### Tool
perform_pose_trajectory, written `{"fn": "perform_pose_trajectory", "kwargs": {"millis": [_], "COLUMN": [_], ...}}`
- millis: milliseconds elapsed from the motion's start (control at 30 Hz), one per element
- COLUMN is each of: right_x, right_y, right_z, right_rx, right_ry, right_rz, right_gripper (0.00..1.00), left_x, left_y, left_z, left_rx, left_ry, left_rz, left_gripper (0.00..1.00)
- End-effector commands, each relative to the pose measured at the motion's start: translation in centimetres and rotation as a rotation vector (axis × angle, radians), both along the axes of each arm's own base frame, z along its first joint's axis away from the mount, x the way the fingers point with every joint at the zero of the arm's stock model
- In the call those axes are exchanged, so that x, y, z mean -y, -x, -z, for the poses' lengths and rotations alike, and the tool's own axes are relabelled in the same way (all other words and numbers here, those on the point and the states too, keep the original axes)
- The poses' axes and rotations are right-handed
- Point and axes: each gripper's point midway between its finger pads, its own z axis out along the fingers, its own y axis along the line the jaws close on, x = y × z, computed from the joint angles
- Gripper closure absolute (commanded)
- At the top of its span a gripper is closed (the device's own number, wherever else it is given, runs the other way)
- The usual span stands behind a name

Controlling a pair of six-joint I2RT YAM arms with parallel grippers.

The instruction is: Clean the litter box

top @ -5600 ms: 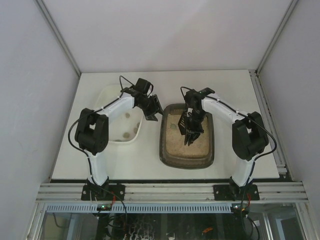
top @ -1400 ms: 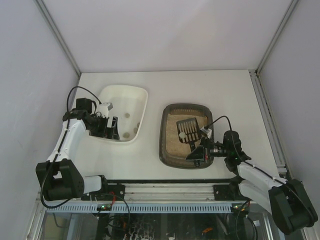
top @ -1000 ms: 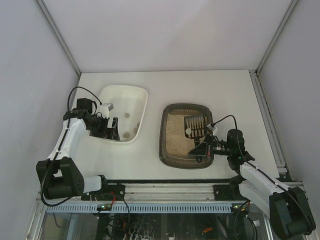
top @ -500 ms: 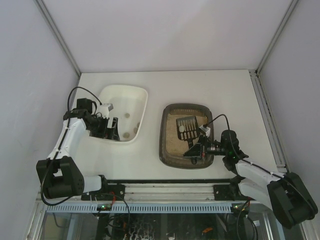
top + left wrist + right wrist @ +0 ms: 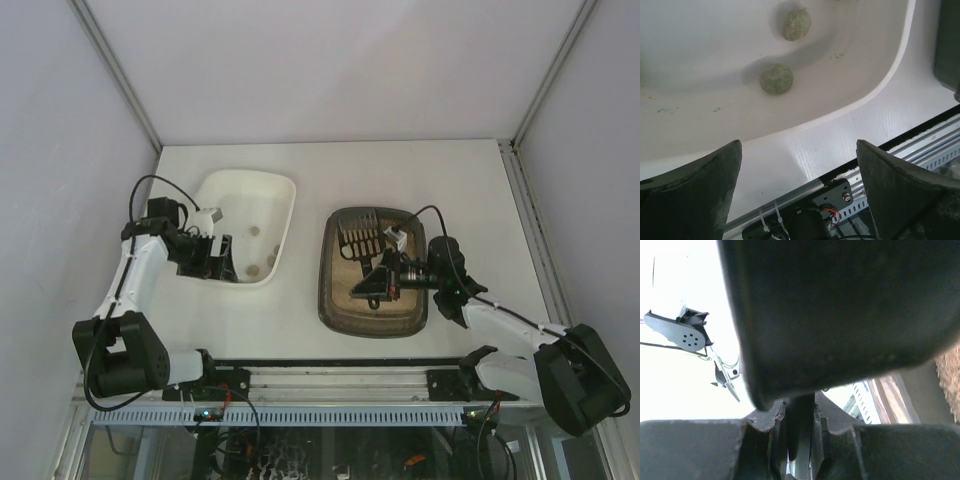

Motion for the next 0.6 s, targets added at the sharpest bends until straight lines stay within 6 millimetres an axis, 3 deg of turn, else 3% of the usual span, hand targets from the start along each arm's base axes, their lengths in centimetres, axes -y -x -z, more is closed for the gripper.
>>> {"fn": "perform_pose_trajectory", "kwargs": {"millis": [0, 167, 400, 500, 567], "right_x": [-1.3, -4.2, -12.1, -14.6, -15.2], "right_y": [-3.2, -5.9, -8.8, -10.1, -11.3], "right_z": [-2.6, -3.0, -1.3, 0.7, 2.7], "right_rx": [0.121, 0.078, 0.111, 0.12, 0.142], "right_ry": [0.047, 0.088, 0.282, 0.444, 0.611], "right_rz": [0.01, -0.041, -0.174, -0.206, -0.203], "right_gripper": [1.0, 1.0, 1.0, 1.0, 1.0], "left_x": [0.1, 2.1, 0.7, -0.9, -2.4], "left_y": [-1.2, -1.3, -2.7, -3.2, -3.6], "left_z": [-3.7, -8.6, -7.5, -8.1, -8.7], "left_rx": [0.052, -0.039, -0.098, -0.049, 0.009], "left_ry": [0.114, 0.446, 0.524, 0.522, 0.493], "left_rz": [0.02, 0.074, -0.015, -0.077, -0.116], "left_gripper": [0.0, 0.0, 0.0, 0.0, 0.0]}}
